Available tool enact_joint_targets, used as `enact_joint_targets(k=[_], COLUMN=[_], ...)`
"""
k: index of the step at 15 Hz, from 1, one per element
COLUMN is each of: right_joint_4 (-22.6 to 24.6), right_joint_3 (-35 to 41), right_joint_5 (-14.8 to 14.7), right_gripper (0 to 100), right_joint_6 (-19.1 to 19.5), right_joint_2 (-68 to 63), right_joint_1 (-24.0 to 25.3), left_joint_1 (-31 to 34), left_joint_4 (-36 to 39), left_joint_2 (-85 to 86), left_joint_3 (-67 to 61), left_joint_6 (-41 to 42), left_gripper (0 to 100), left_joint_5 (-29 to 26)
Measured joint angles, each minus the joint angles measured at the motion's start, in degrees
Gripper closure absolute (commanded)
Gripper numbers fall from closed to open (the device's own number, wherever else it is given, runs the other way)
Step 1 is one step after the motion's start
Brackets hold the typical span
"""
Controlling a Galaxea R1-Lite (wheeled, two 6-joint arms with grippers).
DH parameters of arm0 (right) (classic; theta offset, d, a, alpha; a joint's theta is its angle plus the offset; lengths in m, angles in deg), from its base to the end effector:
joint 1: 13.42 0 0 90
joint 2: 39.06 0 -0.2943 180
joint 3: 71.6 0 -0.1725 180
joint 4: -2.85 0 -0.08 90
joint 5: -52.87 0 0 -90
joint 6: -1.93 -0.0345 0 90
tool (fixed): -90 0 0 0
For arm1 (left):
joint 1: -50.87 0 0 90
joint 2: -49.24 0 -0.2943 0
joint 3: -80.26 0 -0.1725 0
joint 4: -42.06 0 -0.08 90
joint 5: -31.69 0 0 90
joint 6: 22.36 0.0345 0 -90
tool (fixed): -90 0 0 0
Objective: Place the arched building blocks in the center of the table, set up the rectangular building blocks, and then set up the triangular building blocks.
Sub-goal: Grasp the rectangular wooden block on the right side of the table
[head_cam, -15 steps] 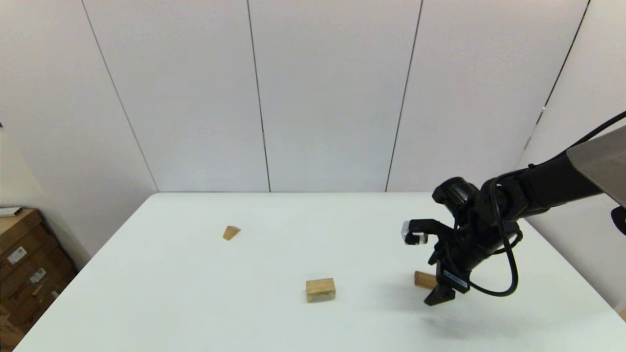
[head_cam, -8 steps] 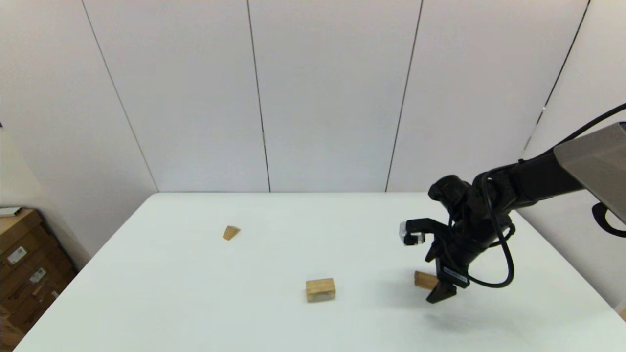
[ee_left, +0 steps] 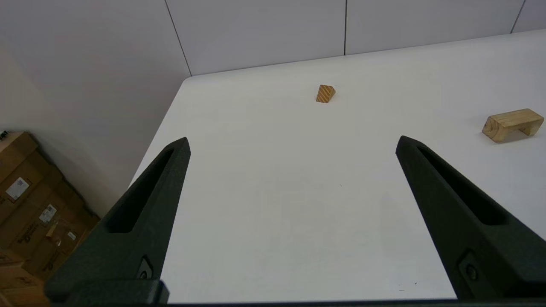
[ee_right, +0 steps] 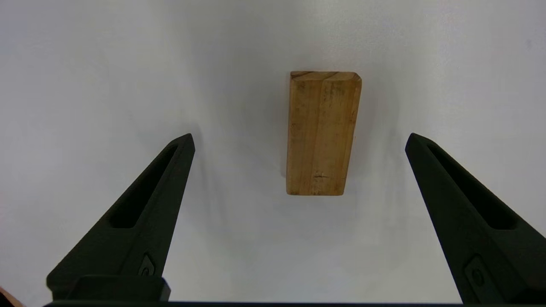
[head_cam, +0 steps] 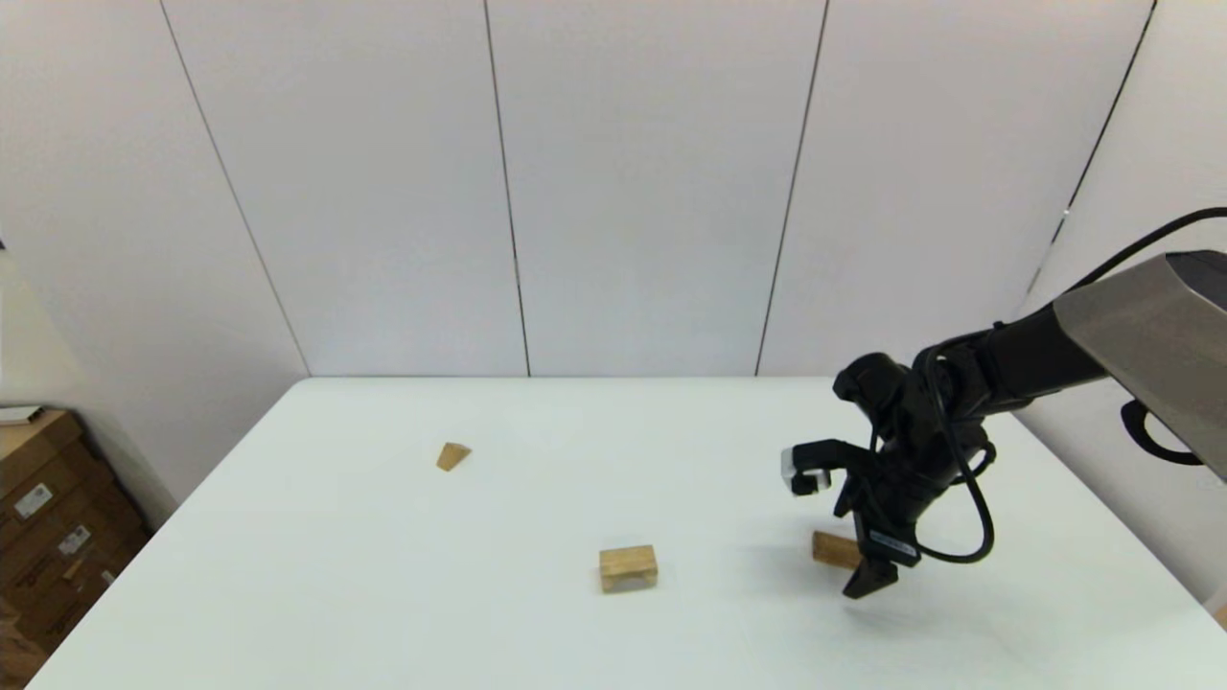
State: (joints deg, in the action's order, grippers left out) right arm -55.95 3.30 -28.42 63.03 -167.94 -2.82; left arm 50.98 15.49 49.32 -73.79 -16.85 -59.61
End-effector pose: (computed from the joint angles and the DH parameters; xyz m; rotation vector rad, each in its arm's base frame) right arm 0.3503 0.0709 0.0464 -0.8829 1.1534 1.0156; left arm -0.0248 -0.0008 0.0742 0.0960 0.0084 -0.0212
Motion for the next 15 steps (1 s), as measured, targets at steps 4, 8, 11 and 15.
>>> enact_joint_targets(k=[4,8,11,15], right_joint_4=[0.0,-0.1,-1.8,-3.6], right_joint_3=[-0.9,-1.1,-2.2,-3.6], right_joint_5=[-0.1,-0.1,0.0,0.1], right_gripper=[0,0,0,0], right_joint_6=[-0.1,-0.1,-0.1,-0.1], right_joint_2=[-1.3,-1.9,-2.1,-2.4], right_joint_1=[0.0,-0.1,-0.2,-0.4], left_joint_1=[0.0,0.0,0.0,0.0], left_joint_4=[0.0,0.0,0.0,0.0], left_joint_2=[0.0,0.0,0.0,0.0], left_joint_3=[0.0,0.0,0.0,0.0], left_joint_6=[0.0,0.0,0.0,0.0], left_gripper=[0,0,0,0], left_joint_5=[0.0,0.0,0.0,0.0])
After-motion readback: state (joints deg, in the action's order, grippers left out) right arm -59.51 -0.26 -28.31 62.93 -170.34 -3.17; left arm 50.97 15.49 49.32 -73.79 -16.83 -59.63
